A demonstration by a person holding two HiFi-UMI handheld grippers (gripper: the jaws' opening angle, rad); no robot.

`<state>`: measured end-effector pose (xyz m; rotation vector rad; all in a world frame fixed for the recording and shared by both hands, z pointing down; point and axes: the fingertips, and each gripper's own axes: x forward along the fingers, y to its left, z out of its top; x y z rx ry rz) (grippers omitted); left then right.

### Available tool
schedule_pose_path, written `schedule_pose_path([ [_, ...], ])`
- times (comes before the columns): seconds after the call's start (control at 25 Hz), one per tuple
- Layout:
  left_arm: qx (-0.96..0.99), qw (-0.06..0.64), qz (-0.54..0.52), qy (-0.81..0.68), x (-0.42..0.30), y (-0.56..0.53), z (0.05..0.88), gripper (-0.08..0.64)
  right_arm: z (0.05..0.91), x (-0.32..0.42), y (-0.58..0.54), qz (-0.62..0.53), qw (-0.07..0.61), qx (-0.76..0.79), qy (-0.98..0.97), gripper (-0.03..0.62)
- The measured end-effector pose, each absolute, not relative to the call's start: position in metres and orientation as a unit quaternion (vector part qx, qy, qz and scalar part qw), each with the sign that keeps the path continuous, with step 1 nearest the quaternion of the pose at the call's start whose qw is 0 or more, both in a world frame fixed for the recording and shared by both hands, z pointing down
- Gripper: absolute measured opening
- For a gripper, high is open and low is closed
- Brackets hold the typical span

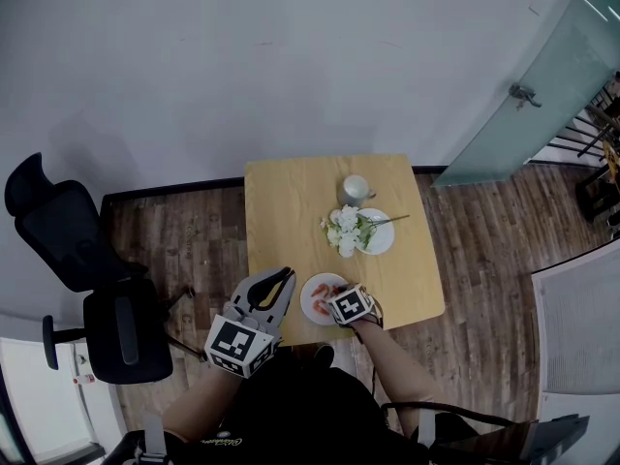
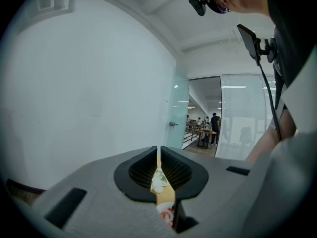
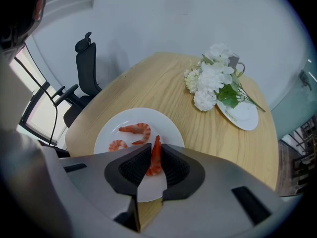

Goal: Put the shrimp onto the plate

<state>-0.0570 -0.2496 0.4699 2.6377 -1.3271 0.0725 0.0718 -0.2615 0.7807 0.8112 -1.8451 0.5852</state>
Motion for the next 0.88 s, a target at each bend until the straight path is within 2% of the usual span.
schedule_pose_path([
  [0.56, 0.890, 0.094, 0.019, -0.446, -0.058, -0.245, 0.469, 0.026, 0.775, 0.072, -0.263, 0.243, 0.486, 0.340, -0.768, 0.066],
  [0.88, 0.894, 0.094, 0.014, -0.438, -0.051, -0.244, 0.468, 0.026, 0.743, 0.069, -0.268, 0.253, 0.427, 0.366, -0.787, 0.066],
])
